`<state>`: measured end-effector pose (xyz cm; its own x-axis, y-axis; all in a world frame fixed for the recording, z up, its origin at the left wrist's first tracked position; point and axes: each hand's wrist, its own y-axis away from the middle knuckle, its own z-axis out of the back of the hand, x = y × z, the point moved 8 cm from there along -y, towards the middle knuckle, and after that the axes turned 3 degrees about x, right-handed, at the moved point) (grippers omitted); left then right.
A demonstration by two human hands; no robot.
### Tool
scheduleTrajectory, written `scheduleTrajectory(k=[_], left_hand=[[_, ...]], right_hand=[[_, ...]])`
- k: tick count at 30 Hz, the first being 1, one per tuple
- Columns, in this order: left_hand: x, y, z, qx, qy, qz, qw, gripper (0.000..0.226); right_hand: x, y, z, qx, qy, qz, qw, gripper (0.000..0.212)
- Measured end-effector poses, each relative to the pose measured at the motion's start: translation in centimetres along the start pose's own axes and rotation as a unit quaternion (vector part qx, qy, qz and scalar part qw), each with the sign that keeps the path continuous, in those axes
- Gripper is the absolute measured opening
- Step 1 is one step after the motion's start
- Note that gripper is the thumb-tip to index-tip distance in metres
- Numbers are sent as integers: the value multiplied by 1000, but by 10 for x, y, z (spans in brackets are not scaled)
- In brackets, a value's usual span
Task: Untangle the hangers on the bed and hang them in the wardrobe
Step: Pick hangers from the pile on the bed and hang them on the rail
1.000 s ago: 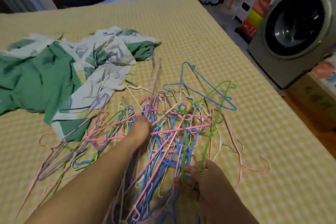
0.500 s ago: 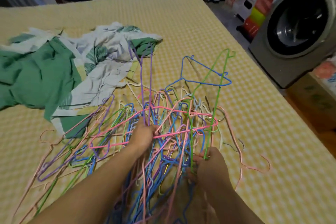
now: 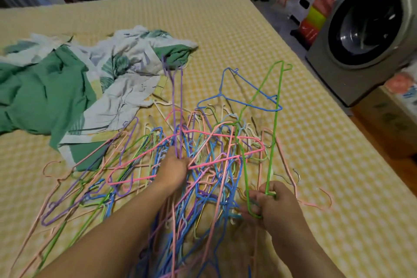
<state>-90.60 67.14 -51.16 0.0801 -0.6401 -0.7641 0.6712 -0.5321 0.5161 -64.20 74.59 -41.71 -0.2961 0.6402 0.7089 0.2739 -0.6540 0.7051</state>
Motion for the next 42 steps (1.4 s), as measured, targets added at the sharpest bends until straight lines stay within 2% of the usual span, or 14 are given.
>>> scheduleTrajectory(k=[5,9,11,13,17,20,24,27,28,30,32,36,39,42], left_hand=[[-6,15,22,-34,-132,-48,990,15],[-12,13,19,-17,-142,-63,988,19],[-8,6,13,5,-139,-42,989,15],[-4,1,8,7,-146,-26,989,9],[-1,8,8,-14,-86,-2,996,10],[8,13,11,-11,12,9,1000,8],[11,14,15,4,75,17,997,13],[45,-18,17,18,111,35,993,69],[50,-20,17,22,115,45,992,77],[48,-12,18,22,99,39,994,55],[6,39,32,-3,89,31,996,30],[-13,96,60,-34,48,38,998,22],[-28,144,82,-42,67,46,996,33],[-67,210,98,-38,101,42,993,17]], right_hand=[[-9,4,-2,9,3,15,1000,21],[-12,-4,-4,-54,98,59,992,24],[-19,-17,-6,-75,172,90,978,8],[-23,-29,-11,-84,189,102,973,15],[0,-27,-24,-66,154,116,979,15],[11,-21,-23,-42,50,77,995,27],[19,-7,-17,14,-51,34,998,17],[28,16,-5,24,-56,40,997,22],[31,26,0,21,-48,40,998,23],[35,43,10,25,-38,37,998,21],[36,58,21,28,-36,14,999,19],[39,76,39,35,-36,-19,999,16],[42,106,57,24,12,-37,999,20],[40,147,76,32,55,-35,997,23]])
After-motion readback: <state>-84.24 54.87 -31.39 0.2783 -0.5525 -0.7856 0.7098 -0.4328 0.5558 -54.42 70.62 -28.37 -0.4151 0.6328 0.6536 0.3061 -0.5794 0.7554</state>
